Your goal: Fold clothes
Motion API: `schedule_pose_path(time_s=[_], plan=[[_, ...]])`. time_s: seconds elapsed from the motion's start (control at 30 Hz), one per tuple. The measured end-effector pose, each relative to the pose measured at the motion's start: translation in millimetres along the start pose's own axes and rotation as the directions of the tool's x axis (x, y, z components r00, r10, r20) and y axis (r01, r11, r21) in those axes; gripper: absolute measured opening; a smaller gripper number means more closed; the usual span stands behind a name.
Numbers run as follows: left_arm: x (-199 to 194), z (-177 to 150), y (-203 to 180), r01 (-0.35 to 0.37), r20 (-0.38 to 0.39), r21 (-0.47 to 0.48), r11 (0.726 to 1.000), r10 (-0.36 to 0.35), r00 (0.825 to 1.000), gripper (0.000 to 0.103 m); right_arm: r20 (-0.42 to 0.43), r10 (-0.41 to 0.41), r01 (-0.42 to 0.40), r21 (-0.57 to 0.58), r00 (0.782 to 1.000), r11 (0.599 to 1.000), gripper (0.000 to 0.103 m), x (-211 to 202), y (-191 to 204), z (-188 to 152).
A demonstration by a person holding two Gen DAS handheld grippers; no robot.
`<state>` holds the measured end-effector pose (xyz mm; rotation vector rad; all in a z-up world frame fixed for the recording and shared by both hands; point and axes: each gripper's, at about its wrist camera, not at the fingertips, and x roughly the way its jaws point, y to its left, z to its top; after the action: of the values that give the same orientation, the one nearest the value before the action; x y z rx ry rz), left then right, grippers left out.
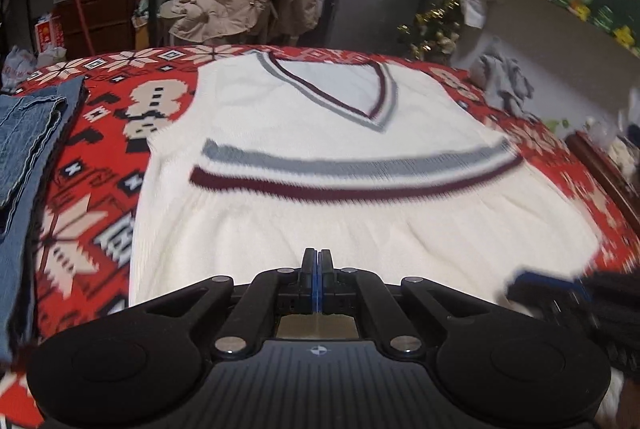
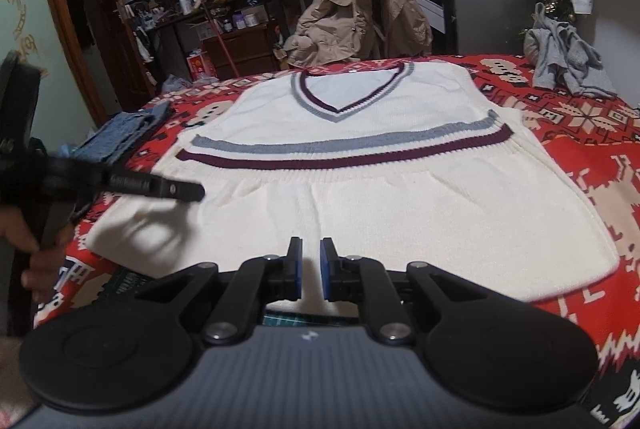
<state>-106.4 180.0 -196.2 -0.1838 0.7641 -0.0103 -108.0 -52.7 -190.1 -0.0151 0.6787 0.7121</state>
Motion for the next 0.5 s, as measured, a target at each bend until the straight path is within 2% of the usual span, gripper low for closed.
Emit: schedule_pose_path(time_s=[0.2,0.3,0.4,0.5], plan=[[-25.5,-27.0,1.9,0.009,0.006,-0.053,0.999,-0.009,1.000,0.001,-0.019,0.094,-0.096,-0.091,0.995,0.991,0.009,12.9,21.2,8.1],[-31.5,-34.6,7.4,0.022,0.028,-0.110,0.994,-0.019,0.999,0.001,-0.052,0.168,-0.173,-0.137,0.984,0.975,0.009,27.1,39.7,14.1],[-33.0,-38.0,8.0,0.023,0.043,-0.129,0.991,-0.017,0.999,0.001,-0.093,0.232,-0.244,-0.160,0.968,0.956,0.009,43.2,55.2,18.2],[-34.0,-40.6,8.1,0.021,0.055,-0.141,0.990,-0.014,0.998,0.001,-0.140,0.217,-0.244,-0.210,0.966,0.947,0.008,61.0,65.9,21.8]])
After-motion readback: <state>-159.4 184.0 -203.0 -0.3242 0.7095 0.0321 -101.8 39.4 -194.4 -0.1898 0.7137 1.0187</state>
